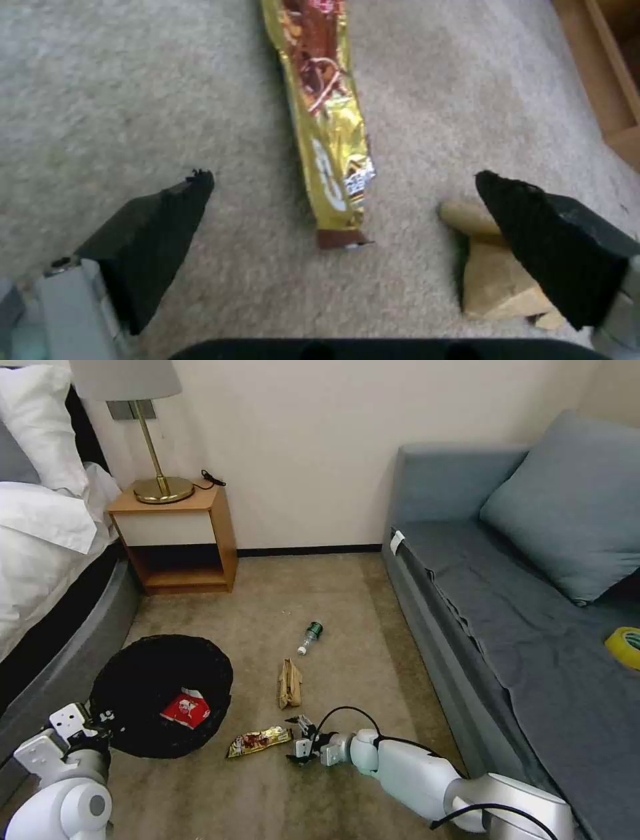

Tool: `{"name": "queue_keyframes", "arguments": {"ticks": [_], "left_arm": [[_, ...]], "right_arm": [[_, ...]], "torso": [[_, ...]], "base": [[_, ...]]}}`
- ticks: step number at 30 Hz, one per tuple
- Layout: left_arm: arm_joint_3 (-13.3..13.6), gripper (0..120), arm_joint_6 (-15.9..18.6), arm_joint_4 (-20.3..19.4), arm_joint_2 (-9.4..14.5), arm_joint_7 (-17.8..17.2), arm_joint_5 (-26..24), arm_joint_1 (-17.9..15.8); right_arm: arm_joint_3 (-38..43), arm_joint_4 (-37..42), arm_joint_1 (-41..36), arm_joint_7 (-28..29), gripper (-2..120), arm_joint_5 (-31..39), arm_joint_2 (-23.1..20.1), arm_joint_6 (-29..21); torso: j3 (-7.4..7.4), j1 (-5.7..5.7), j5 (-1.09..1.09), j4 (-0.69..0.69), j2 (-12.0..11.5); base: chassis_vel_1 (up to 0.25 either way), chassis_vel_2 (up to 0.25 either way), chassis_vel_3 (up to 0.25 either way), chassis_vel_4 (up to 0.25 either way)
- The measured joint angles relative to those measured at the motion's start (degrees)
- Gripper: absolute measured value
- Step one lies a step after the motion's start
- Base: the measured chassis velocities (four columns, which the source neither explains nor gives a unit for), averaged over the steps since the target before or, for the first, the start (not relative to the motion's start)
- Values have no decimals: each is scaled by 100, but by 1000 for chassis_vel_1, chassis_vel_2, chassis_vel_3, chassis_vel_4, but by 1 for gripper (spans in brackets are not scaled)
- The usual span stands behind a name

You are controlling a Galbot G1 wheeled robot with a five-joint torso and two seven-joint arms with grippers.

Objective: Pick up the trash bin, then pick up the garbage on the floor and place it into the trash bin.

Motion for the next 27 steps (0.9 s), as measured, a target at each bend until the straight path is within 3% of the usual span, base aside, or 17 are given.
{"name": "queue_keyframes", "arguments": {"ticks": [17,27], "left_arm": [[5,2,-30,-29,-36,28,40,17],[6,2,-63,-59,-55,73,65,53]], "right_arm": [[182,-309,51,36,99,-123,266,2],[221,-646,48,43,70,-257,518,-3]], "torso": [[0,0,0,0,0],[0,0,0,0,0]], "base": [[0,0,0,0],[0,0,0,0]]}}
